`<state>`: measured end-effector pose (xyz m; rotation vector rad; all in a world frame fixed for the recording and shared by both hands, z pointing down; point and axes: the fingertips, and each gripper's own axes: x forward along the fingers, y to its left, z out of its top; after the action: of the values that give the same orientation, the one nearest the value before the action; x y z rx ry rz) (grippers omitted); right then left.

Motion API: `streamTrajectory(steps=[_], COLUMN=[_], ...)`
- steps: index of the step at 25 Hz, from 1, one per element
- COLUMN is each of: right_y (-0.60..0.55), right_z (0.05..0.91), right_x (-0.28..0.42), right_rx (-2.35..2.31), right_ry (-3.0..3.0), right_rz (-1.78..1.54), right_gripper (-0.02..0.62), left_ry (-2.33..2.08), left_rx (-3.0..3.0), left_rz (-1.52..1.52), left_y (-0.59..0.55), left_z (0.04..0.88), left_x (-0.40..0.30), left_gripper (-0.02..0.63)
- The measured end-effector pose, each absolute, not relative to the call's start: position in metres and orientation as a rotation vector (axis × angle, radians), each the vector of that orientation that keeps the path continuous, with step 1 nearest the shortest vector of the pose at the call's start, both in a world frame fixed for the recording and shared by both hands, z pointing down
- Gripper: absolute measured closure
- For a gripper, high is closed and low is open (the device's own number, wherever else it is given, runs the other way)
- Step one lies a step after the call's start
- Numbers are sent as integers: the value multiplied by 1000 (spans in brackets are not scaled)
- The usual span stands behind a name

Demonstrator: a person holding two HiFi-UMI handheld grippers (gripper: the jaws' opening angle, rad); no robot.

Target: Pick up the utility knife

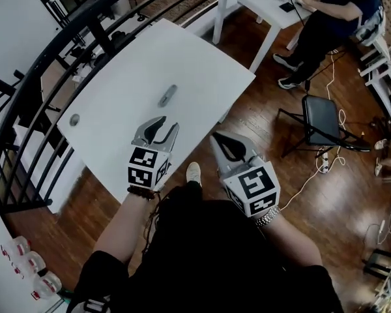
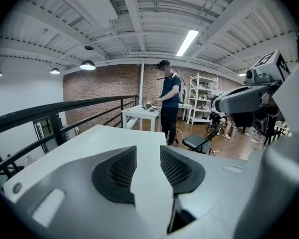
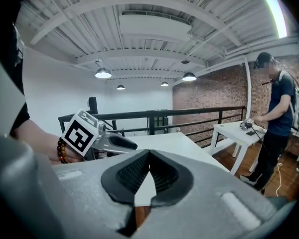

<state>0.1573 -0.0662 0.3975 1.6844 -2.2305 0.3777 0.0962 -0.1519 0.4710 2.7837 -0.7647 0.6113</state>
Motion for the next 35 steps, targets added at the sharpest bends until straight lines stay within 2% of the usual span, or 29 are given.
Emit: streamTrajectory(steps=[11,17,29,35], right_y=[-172,-205,-229,-242], right_z=[423,444,463,479], right_x=[175,191,202,195], right_rx=[1497,1310,904,866], right_ry=[-2259,-2340,-2500,-2473], right_rz=[455,506,481,525], right_gripper=[603,603,603,603], left_ry=[-787,-968,-1120,-1009], left_rx=[2642,2559,2450,2432], left_rz=[717,801,1100,1159], left_y=[-235,-271,-302,-314], left_z=[529,551,606,640], left_x=[123,133,140,138], left_gripper=[415,407,402,380])
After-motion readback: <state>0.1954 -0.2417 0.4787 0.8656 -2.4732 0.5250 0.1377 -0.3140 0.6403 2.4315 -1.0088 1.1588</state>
